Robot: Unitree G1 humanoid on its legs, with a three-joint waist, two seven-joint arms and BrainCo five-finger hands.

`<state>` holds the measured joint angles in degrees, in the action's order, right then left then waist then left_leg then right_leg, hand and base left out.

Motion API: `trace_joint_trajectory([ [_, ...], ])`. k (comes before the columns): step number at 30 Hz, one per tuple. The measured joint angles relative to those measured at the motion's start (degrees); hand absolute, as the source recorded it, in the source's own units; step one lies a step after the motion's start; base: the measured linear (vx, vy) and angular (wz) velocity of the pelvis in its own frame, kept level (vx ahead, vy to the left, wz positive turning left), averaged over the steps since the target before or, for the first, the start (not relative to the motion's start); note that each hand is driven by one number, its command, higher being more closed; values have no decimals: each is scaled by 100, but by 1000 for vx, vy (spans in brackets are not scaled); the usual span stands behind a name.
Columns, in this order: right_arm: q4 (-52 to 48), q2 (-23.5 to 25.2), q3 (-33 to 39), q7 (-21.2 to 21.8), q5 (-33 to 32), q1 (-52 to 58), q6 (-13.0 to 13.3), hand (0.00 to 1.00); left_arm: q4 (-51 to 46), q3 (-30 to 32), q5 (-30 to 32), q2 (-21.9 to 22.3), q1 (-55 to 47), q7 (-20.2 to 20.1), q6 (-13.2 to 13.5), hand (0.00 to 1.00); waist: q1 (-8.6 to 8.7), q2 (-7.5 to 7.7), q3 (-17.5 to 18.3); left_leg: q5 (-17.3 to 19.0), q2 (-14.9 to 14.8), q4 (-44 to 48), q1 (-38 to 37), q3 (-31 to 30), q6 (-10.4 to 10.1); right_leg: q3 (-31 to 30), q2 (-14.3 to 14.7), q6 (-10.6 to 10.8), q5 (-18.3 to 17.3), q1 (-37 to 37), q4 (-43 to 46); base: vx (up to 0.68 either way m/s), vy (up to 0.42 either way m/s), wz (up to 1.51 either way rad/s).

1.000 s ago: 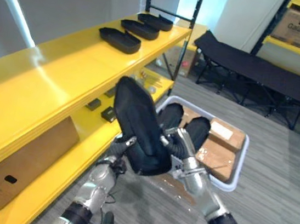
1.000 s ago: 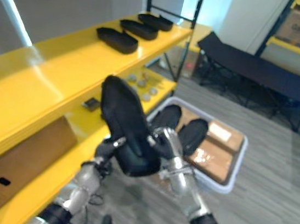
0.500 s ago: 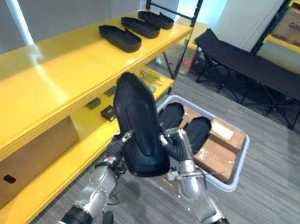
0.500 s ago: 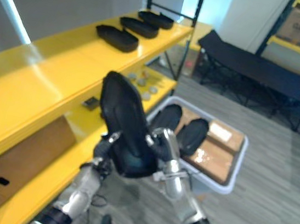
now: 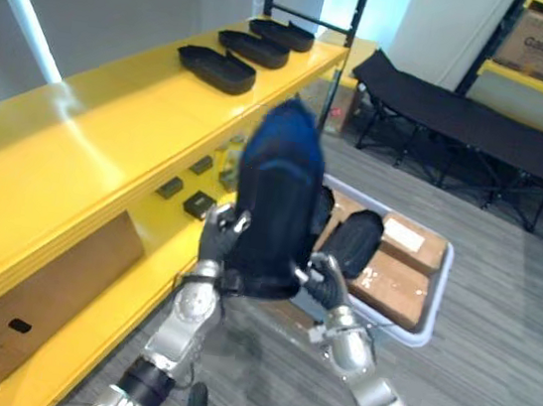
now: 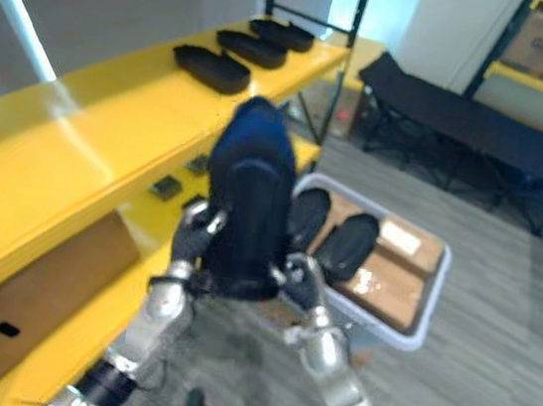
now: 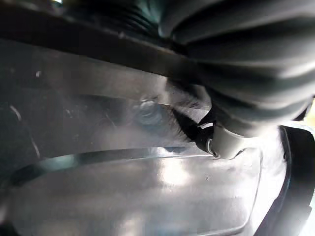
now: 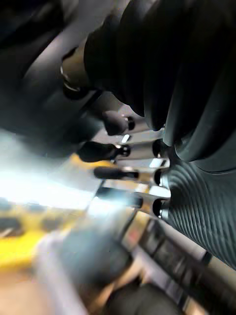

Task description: Walk over and take plastic housings, then place them on the shelf

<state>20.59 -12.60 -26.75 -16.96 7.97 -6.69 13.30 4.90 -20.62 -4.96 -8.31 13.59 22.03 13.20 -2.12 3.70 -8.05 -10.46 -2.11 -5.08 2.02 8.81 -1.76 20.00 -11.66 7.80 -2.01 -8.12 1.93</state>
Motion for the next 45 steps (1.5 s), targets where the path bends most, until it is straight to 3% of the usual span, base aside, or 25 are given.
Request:
trace_joint_trajectory([
  [4,19,152,344,627,-1225,26,258,0,-413,49,586,41,6,4,13,100,40,-103,-4,-2,-11,-2,-14,0,1,-3,11,-2,1,-14,27,0,0,0],
  [8,-33,173,973,1213,-1978,10,589,0,-422,325,1225,212,-181,84,19,100,37,-181,-5,-1,-28,-4,-101,-2,1,-1,31,-18,-9,-110,25,0,0,0],
  [12,-723,73,1762,1810,-2467,-33,697,0,-428,511,2236,219,-480,508,58,100,64,-224,1,-8,-56,-4,-107,-3,-12,-4,81,-62,-46,-85,33,0,0,0],
  [17,-1209,-137,2142,2301,-2926,-76,702,0,-431,887,3177,197,-921,1214,40,100,142,-237,4,-7,-71,-5,-104,51,-17,-45,86,-65,-49,-35,49,0,2,-5],
  [19,-1358,-212,2244,2599,-3258,-72,703,0,-429,1106,3434,184,-1003,1529,7,100,144,-239,2,-3,-81,-5,-98,108,-21,-114,85,-68,-47,20,66,4,9,-14],
  [22,-1603,-294,2308,3434,-3919,123,687,0,-404,1384,3752,117,-1026,2042,-113,100,172,-240,2,0,-78,-6,-98,111,-24,-117,79,-67,-48,21,65,2,2,-1],
  [25,-1620,-295,2305,3767,-4200,264,658,0,-362,1499,3754,90,-1065,2358,-112,100,195,-243,3,3,-79,-6,-92,121,-25,-125,78,-67,-48,33,64,0,0,0],
  [30,-1620,-294,2257,3822,-4194,402,660,0,-66,1550,3753,83,-1113,2689,-112,100,250,-274,21,5,-80,-6,-84,135,-24,-138,77,-68,-47,50,65,0,0,0],
  [38,-1600,-283,2391,3451,-4315,765,672,0,305,1551,3695,-33,-1135,2881,-107,100,272,-296,38,59,-135,-7,-82,262,-53,-290,81,-72,-43,112,36,15,-1,-8],
  [45,-1443,-100,3039,2697,-4272,1097,681,0,283,1646,3258,-7,-1158,2888,195,100,308,-309,72,59,-109,-6,-92,281,-51,-297,92,-65,-37,109,66,31,3,-1],
])
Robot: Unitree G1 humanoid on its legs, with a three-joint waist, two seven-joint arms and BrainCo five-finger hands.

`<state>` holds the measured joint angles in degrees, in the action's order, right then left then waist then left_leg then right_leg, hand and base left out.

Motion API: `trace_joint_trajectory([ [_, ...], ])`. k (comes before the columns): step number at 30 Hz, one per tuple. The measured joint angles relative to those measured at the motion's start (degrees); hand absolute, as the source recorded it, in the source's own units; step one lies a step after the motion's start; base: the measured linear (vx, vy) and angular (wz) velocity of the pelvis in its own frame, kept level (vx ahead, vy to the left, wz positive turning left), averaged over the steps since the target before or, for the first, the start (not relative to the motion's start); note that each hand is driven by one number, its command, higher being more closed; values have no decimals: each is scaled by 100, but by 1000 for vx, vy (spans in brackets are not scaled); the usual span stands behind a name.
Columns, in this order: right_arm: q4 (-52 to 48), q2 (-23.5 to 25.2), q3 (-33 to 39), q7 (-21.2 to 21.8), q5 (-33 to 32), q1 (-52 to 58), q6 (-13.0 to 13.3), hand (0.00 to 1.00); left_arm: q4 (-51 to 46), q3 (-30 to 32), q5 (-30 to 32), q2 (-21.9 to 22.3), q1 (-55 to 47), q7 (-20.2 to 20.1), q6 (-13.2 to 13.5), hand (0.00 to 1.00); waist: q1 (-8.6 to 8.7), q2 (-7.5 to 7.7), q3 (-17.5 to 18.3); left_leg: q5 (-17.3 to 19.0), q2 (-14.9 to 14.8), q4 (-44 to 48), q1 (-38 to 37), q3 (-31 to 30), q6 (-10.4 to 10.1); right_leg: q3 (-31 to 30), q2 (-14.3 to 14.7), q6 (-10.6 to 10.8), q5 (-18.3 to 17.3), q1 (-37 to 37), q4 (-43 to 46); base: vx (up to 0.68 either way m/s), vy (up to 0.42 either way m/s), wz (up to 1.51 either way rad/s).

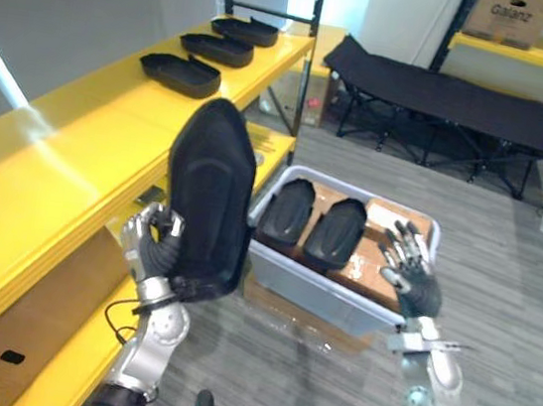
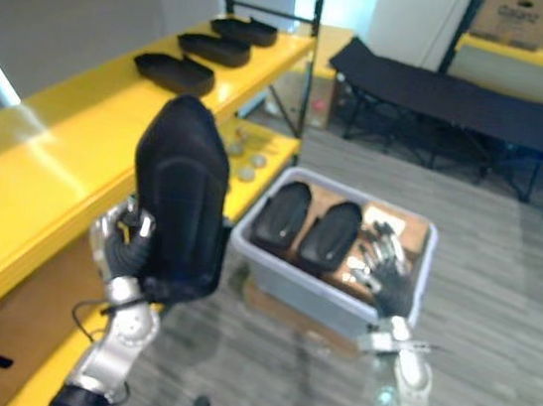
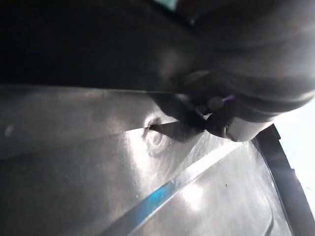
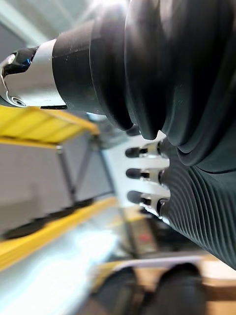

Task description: Walk over and take plastic housings, then place them on the shelf

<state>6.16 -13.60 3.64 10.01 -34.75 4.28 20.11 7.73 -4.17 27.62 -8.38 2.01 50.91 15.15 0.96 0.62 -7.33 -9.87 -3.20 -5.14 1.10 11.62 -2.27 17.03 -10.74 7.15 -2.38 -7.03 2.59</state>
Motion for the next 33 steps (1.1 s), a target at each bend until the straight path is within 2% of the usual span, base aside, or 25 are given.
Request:
trace_joint_trajectory([
  [5,195,272,139,-264,259,208,-1,0,-553,494,-305,254,-172,58,167,100,24,-27,19,-2,-3,0,-10,-6,-3,6,1,-23,-20,10,44,0,0,0],
  [7,241,394,136,-339,560,291,-1,0,-742,684,-311,264,-234,81,300,100,24,-47,31,-4,0,-1,-10,-12,-3,9,-5,-21,-34,18,62,0,0,0],
  [11,335,497,138,-361,735,303,-1,0,-1052,866,-517,267,-295,84,380,100,15,-57,37,15,3,-2,-3,-28,-28,25,-14,-14,-57,36,59,-36,19,2],
  [17,348,630,91,-365,997,399,-5,0,-2197,1469,-813,274,-874,-121,554,100,-40,-96,75,-26,68,-1,171,-368,-61,342,-17,-10,-59,-7,11,1,8,25],
  [19,349,675,30,-386,1153,388,-5,0,-2507,1760,-987,288,-1147,-289,591,100,-117,-120,101,-43,97,0,225,-496,-56,476,-14,-6,-62,-45,-27,24,-5,32],
  [21,364,673,-141,-414,1321,361,-23,0,-2811,2124,-1168,332,-1424,-453,603,100,-272,-123,108,-60,140,0,242,-662,-52,665,-16,9,-96,-156,-54,29,-21,38],
  [24,502,674,-317,-514,1438,211,-31,0,-3094,2482,-1205,433,-1681,-573,612,100,-407,-115,119,-113,197,1,309,-901,-24,916,-15,15,-134,-240,-53,24,-26,44],
  [27,677,675,-415,-569,1562,84,-62,0,-3232,2736,-1387,498,-1903,-748,696,100,-657,-98,129,-112,234,1,321,-1030,-33,1071,-19,13,-184,-319,-54,3,-20,32],
  [30,739,676,-452,-658,1756,-15,-62,0,-3432,3037,-1543,609,-2087,-907,829,100,-697,-63,153,-158,271,0,463,-1273,-53,1309,-4,14,-229,-330,-43,-15,-21,36],
  [33,820,677,-545,-753,1752,-59,-82,0,-3482,3113,-1642,737,-2230,-1016,866,100,-827,-28,175,-162,286,1,477,-1290,-55,1341,5,21,-233,-337,-41,-6,-4,9],
])
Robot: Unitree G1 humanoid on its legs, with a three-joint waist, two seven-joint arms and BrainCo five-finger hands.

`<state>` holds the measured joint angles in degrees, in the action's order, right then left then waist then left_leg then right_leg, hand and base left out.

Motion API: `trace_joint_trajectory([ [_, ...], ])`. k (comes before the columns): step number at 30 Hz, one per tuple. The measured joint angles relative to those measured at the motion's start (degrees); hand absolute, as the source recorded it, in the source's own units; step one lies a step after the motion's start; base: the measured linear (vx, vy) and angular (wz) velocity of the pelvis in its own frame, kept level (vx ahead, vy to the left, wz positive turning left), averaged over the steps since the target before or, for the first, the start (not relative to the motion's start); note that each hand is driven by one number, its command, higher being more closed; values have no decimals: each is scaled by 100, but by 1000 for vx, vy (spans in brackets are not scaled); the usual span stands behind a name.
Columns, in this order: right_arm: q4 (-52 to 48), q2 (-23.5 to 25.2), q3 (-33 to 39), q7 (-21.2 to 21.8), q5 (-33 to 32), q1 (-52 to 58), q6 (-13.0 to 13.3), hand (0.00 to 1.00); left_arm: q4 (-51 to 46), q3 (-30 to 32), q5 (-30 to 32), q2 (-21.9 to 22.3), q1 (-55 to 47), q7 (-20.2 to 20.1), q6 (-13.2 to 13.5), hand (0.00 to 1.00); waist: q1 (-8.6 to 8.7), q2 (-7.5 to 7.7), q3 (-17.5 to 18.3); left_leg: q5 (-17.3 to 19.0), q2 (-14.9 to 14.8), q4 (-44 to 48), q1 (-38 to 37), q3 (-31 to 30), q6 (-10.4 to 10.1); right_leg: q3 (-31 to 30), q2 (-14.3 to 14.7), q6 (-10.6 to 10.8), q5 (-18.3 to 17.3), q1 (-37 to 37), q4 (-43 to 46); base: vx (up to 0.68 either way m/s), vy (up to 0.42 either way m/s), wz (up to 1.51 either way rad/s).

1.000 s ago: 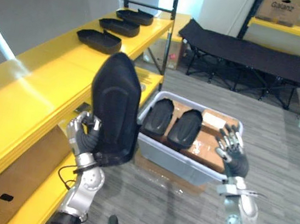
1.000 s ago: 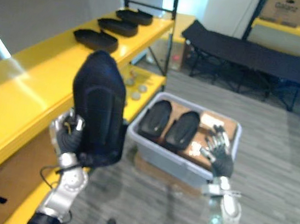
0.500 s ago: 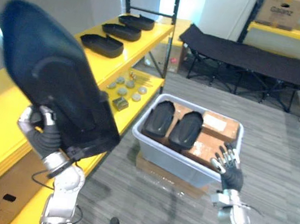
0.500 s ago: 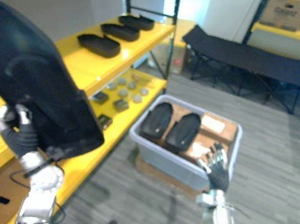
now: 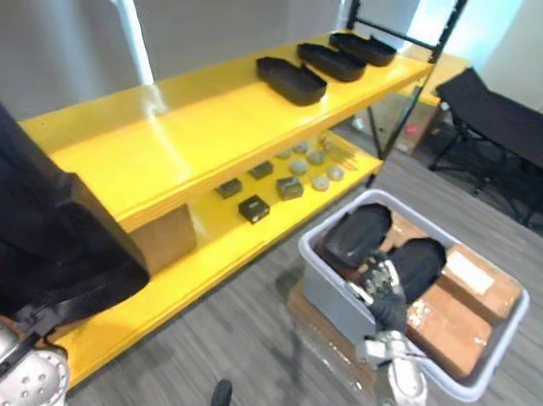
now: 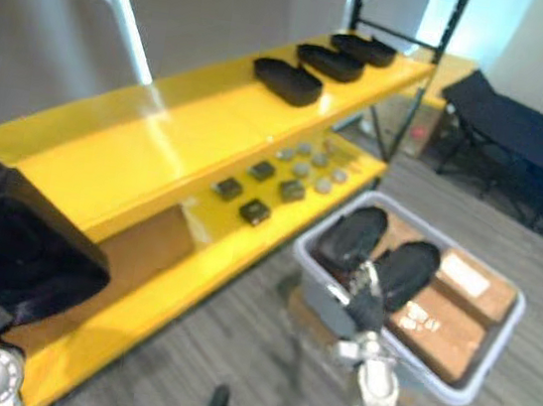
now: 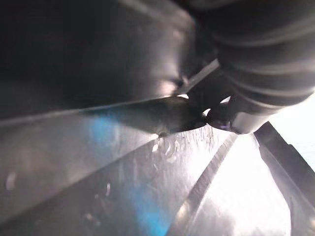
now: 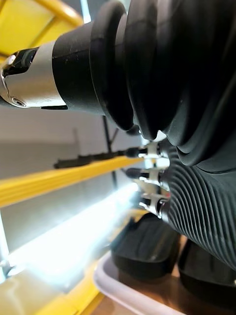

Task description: Walk over and take plastic housings, then place them on the shelf

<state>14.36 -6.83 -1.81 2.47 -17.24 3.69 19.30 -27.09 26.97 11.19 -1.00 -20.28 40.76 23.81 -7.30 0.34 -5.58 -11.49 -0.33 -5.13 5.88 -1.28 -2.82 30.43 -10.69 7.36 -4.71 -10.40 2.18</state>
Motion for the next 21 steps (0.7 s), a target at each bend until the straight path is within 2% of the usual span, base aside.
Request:
trace_joint_trajectory([
  [3,0,29,5,-1,0,31,-71,0,0,-13,-12,61,-11,-199,125,100,35,15,-1,-25,77,-1,24,-145,43,271,-4,42,-30,-140,38,-3,-3,38],
  [7,-3,36,49,-190,6,273,-100,0,0,-63,-21,66,104,-612,472,100,78,46,-37,48,129,1,226,170,235,1018,-21,89,-60,-387,42,-24,26,89],
  [10,-3,51,58,-260,20,257,-99,0,-1,-65,-30,63,49,-722,537,100,-11,19,-148,-55,173,1,232,122,304,1061,-34,7,-204,-458,145,-26,35,49],
  [11,-6,54,64,-255,20,257,-93,0,-1,-81,-182,63,38,-785,562,100,-4,28,-178,-55,224,1,237,62,305,1024,-37,-5,-334,-464,196,-59,21,49],
  [14,-32,72,161,-243,99,302,-80,0,-33,-123,-295,5,50,-896,621,100,65,50,-277,-63,326,2,255,6,317,347,-14,-58,-815,-257,615,-70,2,45],
  [16,-118,69,306,-256,230,427,-75,0,-133,-355,-470,-109,81,-1000,631,100,110,67,-304,-166,403,3,338,-142,367,69,1,-117,-1046,-88,901,-40,-41,45],
  [18,-201,72,373,-248,232,522,-68,0,-151,-530,-471,-162,208,-997,642,100,177,69,-336,-328,443,6,422,-256,373,69,24,-58,-1020,-80,986,16,-46,47],
  [21,-240,57,408,-216,257,508,-43,0,-151,-810,-454,-360,373,-994,635,100,216,164,-444,-385,457,33,407,-343,353,-252,62,-68,-1022,-94,1022,6,-28,22],
])
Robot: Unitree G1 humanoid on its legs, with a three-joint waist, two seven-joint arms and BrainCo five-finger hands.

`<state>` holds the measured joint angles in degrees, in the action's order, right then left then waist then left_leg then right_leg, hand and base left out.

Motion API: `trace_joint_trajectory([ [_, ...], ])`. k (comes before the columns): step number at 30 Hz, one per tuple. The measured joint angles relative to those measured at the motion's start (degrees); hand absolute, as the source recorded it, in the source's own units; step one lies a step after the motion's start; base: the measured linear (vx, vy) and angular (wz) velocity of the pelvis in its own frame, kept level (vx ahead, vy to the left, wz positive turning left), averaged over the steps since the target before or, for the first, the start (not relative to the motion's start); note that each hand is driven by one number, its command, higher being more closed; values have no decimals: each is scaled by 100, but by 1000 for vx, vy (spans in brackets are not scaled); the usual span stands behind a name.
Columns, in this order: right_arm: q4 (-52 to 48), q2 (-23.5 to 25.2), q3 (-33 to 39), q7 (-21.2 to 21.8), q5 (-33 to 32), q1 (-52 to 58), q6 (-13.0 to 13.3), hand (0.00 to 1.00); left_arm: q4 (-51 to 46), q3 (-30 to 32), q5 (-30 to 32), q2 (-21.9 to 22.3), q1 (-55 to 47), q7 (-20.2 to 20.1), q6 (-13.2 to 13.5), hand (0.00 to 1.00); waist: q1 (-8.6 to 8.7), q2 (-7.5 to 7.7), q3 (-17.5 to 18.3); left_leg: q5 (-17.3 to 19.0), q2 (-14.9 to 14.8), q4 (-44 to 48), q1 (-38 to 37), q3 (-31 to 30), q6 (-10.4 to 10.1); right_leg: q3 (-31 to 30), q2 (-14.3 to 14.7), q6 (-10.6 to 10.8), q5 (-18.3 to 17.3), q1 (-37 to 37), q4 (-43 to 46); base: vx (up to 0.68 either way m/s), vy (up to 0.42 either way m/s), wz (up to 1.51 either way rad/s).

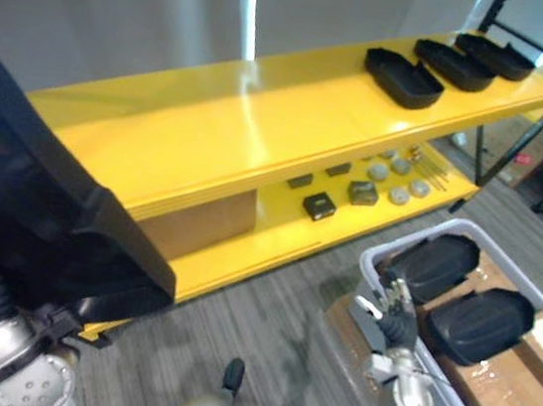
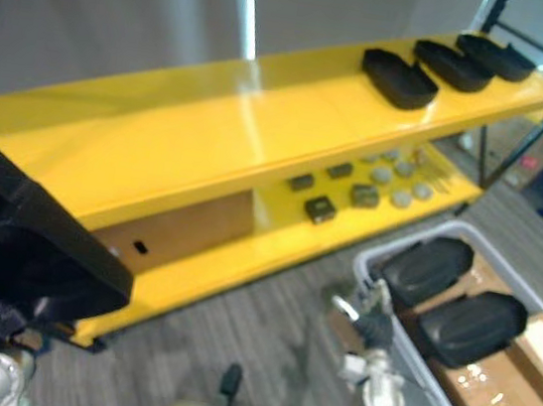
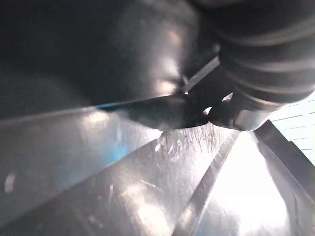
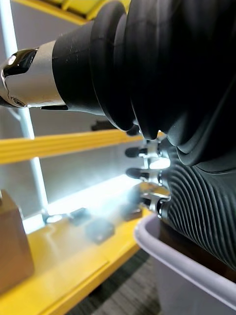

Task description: Walk over and take plastic housings, then place them on the shelf

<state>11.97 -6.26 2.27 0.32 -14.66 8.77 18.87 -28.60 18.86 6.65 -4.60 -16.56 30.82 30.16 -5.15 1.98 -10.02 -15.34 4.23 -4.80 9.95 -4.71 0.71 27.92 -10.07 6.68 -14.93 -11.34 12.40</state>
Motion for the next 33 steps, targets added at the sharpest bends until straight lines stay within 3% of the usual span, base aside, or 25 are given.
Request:
trace_joint_trajectory([
  [3,-47,-103,-7,127,111,-51,81,0,14,-11,3,7,46,8,-32,100,-1,-18,-28,11,-42,-2,-17,18,-5,-188,23,-26,-19,13,6,-44,-35,-4],
  [7,-232,-291,-14,220,103,-49,97,0,62,-137,39,0,35,2,-30,100,33,-217,-217,144,-48,-27,-75,68,-94,-267,117,-97,-172,-85,-101,-114,-19,7],
  [8,-240,-303,-12,222,79,-52,101,0,84,-160,56,-4,32,-2,-23,100,48,-170,-237,260,-42,0,-67,128,-133,-271,46,-133,-170,-83,-142,-79,38,18],
  [9,-237,-286,-1,219,65,-60,104,0,120,-147,59,-9,28,-8,-1,100,60,-27,-276,504,0,251,2,360,50,-240,-71,-118,-138,-98,-176,-46,48,6],
  [11,-256,-270,-9,207,65,-64,116,0,120,-96,60,-21,34,-6,24,100,13,-80,-263,674,11,888,65,513,119,-257,-123,-62,-164,-159,-103,33,35,-1],
  [14,-257,-238,-18,122,94,-92,123,0,118,-98,60,-55,60,-19,62,100,5,26,-320,1045,176,1345,169,541,209,-248,-345,-175,-229,-197,169,75,57,3],
  [16,-252,-237,-21,-50,161,-163,124,0,120,-103,58,-73,130,-99,62,100,76,-45,-385,1313,180,1691,186,532,298,-350,-520,-338,-101,134,1282,85,97,12],
  [18,-256,-223,-21,-142,233,-182,139,0,120,-91,53,-207,184,-134,61,100,108,-79,-441,1450,147,1692,-59,528,351,-704,-726,-1016,376,683,2637,102,165,5],
  [19,-254,-200,4,-175,249,-185,169,0,120,-68,51,-339,230,-164,61,100,103,-82,-483,1504,145,1510,-314,538,374,-942,-841,-1190,1098,1030,3367,117,125,5],
  [20,-240,-120,54,-176,262,-172,206,0,121,-55,56,-443,259,-183,56,100,172,19,-504,1630,184,1471,-519,579,351,-1119,-1002,-1248,1787,1261,3710,243,139,17],
  [21,-304,-56,120,-173,262,-117,300,0,55,-18,47,-590,329,-179,47,100,276,72,-514,2153,86,2814,-284,797,505,-1241,-1144,-1161,2138,1545,4263,371,151,0],
  [22,-466,-123,161,-157,298,-115,422,0,50,21,18,-690,407,-177,73,100,212,-243,-515,3142,-194,3200,-348,598,323,-1320,-938,-918,1557,1851,4722,390,162,-16],
  [23,-449,-73,181,-163,354,-124,430,0,123,39,-10,-756,517,-179,44,100,168,-161,-563,3145,-123,3260,-416,592,227,-1514,-909,-672,1195,1965,4650,316,111,-7],
  [25,-486,-69,476,-163,447,-109,467,0,345,-49,-133,-783,715,-188,-65,100,278,-183,-535,3088,-105,2986,-472,392,260,-1746,-406,-436,571,2279,3145,217,61,35],
  [26,-493,-69,580,-177,459,-100,485,0,379,-90,-170,-790,764,-187,-79,100,290,-189,-530,3046,-97,2885,-472,331,258,-1854,-275,-368,549,2312,2574,203,26,62],
  [28,-861,-57,960,-388,473,126,498,0,416,-517,-226,-723,942,-187,-135,100,345,-131,-494,2988,134,2702,-502,-167,242,-2677,77,-121,646,2275,990,262,-42,111],
  [30,-1369,-54,1015,-620,480,370,523,0,411,-795,-224,-521,875,-240,-131,100,447,-73,-453,2980,355,2568,-750,-580,247,-2957,73,-33,702,2075,790,344,-181,146],
  [31,-1775,-50,960,-620,488,426,612,0,271,-963,-223,-385,682,-245,-129,100,390,61,-241,3001,484,2434,-991,-754,186,-2707,-49,-66,826,1869,590,486,-326,153],
  [32,-1936,-81,965,-621,486,376,693,0,199,-1054,-217,-317,630,-243,-99,100,379,96,-77,3103,437,2532,-977,-658,13,-2454,-105,151,996,1649,466,415,-308,125],
  [33,-1937,-134,992,-615,481,235,716,0,177,-1125,-206,-223,574,-250,-75,100,391,-24,63,3135,165,2538,-981,-213,-90,-2216,3,98,1007,1504,338,390,-260,94],
])
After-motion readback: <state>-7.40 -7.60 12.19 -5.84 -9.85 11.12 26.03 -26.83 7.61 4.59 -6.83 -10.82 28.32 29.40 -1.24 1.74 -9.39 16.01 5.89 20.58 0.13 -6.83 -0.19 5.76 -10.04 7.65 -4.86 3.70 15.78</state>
